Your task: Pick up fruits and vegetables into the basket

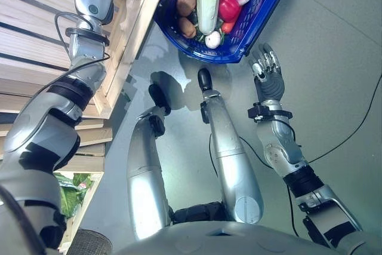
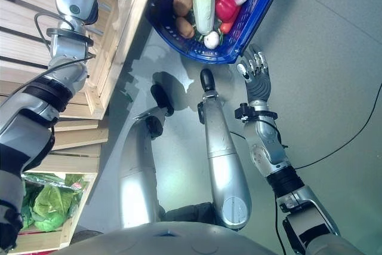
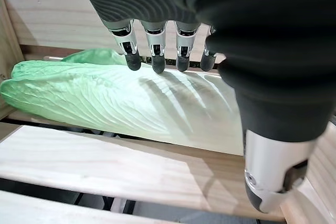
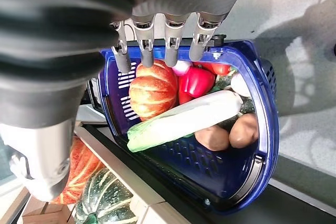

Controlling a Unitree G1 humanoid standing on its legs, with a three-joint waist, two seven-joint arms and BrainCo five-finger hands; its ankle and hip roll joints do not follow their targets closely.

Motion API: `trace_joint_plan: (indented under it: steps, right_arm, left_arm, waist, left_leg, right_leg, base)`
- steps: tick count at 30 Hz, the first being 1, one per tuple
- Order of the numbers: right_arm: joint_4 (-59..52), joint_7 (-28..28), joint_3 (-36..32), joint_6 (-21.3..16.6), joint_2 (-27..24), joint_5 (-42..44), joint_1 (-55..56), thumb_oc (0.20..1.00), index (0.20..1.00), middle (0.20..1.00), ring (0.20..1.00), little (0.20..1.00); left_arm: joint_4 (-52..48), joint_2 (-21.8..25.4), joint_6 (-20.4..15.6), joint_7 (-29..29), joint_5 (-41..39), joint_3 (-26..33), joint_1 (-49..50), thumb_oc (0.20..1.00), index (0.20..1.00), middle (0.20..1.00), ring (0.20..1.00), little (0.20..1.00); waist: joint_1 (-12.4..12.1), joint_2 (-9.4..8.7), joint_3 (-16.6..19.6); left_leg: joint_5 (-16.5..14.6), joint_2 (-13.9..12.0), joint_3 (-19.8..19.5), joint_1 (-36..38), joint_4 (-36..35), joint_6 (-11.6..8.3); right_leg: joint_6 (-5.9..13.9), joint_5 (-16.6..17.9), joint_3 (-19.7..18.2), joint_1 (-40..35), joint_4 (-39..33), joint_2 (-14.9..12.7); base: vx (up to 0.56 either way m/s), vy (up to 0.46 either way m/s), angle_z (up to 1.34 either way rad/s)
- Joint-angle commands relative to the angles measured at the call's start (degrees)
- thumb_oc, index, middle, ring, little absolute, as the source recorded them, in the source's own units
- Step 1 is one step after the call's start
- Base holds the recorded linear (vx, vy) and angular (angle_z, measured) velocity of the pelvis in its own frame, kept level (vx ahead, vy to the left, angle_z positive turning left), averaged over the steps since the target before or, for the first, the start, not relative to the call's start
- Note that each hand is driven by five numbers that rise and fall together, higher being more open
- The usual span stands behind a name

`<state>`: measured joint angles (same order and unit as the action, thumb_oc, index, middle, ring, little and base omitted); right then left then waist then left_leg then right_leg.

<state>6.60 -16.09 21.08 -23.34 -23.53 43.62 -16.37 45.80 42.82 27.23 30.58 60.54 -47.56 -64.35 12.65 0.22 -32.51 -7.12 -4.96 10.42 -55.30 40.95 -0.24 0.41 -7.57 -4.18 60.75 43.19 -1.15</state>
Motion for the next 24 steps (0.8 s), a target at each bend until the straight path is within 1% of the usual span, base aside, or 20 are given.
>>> trace_joint_plan:
  steps: [1,3,9,12,13,15,22,23,24]
  right_arm:
    - [-2.9,0.0,0.3,-1.5,0.9,-1.9,1.2,1.000,1.000,1.000,1.000,1.000]
    - [-2.8,-0.2,0.4,-1.7,1.0,-2.0,1.0,1.000,1.000,1.000,1.000,1.000]
    - [-3.4,-1.2,0.4,-1.4,0.8,-2.0,0.6,1.000,1.000,1.000,1.000,1.000]
    - [-3.4,-1.1,0.4,-1.4,0.6,-2.0,0.7,1.000,1.000,1.000,1.000,1.000]
    - [-3.5,-1.0,0.3,-1.3,0.7,-1.9,0.8,1.000,1.000,1.000,1.000,1.000]
    - [-3.7,-0.8,0.3,-1.4,0.5,-1.7,1.0,1.000,1.000,1.000,1.000,1.000]
    - [-3.8,-1.1,0.4,-0.8,1.0,-2.3,0.6,1.000,1.000,1.000,1.000,1.000]
    - [-3.8,-1.4,0.6,-0.8,1.0,-2.3,0.6,1.000,1.000,1.000,1.000,1.000]
    - [-4.1,-1.5,0.6,-0.6,0.8,-2.2,0.5,1.000,1.000,1.000,1.000,1.000]
  left_arm:
    - [2.9,1.1,0.7,-0.8,-0.3,0.7,-1.8,1.000,1.000,1.000,1.000,1.000]
    - [3.2,1.1,0.8,-1.1,-0.6,0.6,-1.7,1.000,1.000,1.000,1.000,1.000]
    - [2.2,1.3,-0.4,6.9,-0.8,1.0,-2.4,1.000,1.000,1.000,1.000,1.000]
    - [1.8,1.8,-1.0,8.7,-1.2,1.1,-3.2,1.000,1.000,1.000,1.000,1.000]
    - [1.4,2.0,-1.2,10.2,-1.4,1.3,-3.6,1.000,1.000,1.000,1.000,1.000]
    - [1.1,2.0,-1.0,10.7,-1.4,1.4,-3.8,1.000,1.000,1.000,1.000,1.000]
    - [2.5,1.3,0.5,6.2,-2.8,1.4,-3.9,1.000,1.000,1.000,1.000,1.000]
    - [2.9,1.2,1.2,3.2,-3.4,0.9,-4.0,1.000,1.000,1.000,1.000,1.000]
    - [2.7,1.3,1.4,2.4,-4.1,0.6,-3.7,1.000,1.000,1.000,1.000,1.000]
  waist:
    - [-0.5,-1.38,2.7]
    - [-0.6,-1.31,2.7]
    - [-0.8,-1.46,2.7]
    - [-0.8,-1.41,2.7]
    - [-0.7,-1.38,2.7]
    - [-0.7,-1.43,2.7]
    - [-0.5,-1.43,2.7]
    - [-0.5,-1.39,2.7]
    - [-0.6,-1.35,2.7]
  left_leg:
    - [-2.4,1.6,0.1,-2.7,0.9,-0.49]
    - [-2.4,1.6,0.1,-3.0,1.0,-0.47]
    - [-2.3,1.6,-0.2,-3.6,1.2,-0.67]
    - [-2.4,1.5,-0.2,-3.8,1.4,-0.62]
    - [-2.5,1.5,-0.2,-4.2,1.8,-0.61]
    - [-2.7,1.5,-0.3,-4.5,2.4,-0.64]
    - [-2.7,1.5,-0.3,-4.7,2.4,-0.71]
    - [-2.7,1.5,-0.2,-4.7,2.4,-0.77]
    - [-2.6,1.5,-0.3,-4.7,2.3,-0.91]
  right_leg:
    - [2.30,2.3,4.2,-0.9,-0.9,-0.4]
    - [2.31,2.2,4.2,-0.6,-0.6,-0.4]
    - [2.37,2.4,4.2,-0.2,-0.6,-0.4]
    - [2.37,2.3,4.2,0.1,-0.2,-0.4]
    - [2.37,2.3,4.2,0.4,0.2,-0.4]
    - [2.35,2.2,4.1,0.6,0.4,-0.3]
    - [2.38,2.1,4.2,0.8,0.7,-0.4]
    - [2.38,2.1,4.2,0.8,0.6,-0.3]
    - [2.47,2.1,4.2,0.9,0.7,-0.4]
  base:
    - [0.00,0.000,0.00]
    - [0.01,0.003,-0.03]
    - [0.00,0.000,0.00]
    - [0.00,0.000,0.00]
    - [0.00,0.000,0.00]
    - [0.00,0.000,0.00]
    - [0.00,0.000,0.00]
    - [0.00,0.000,0.00]
    - [0.00,0.000,0.00]
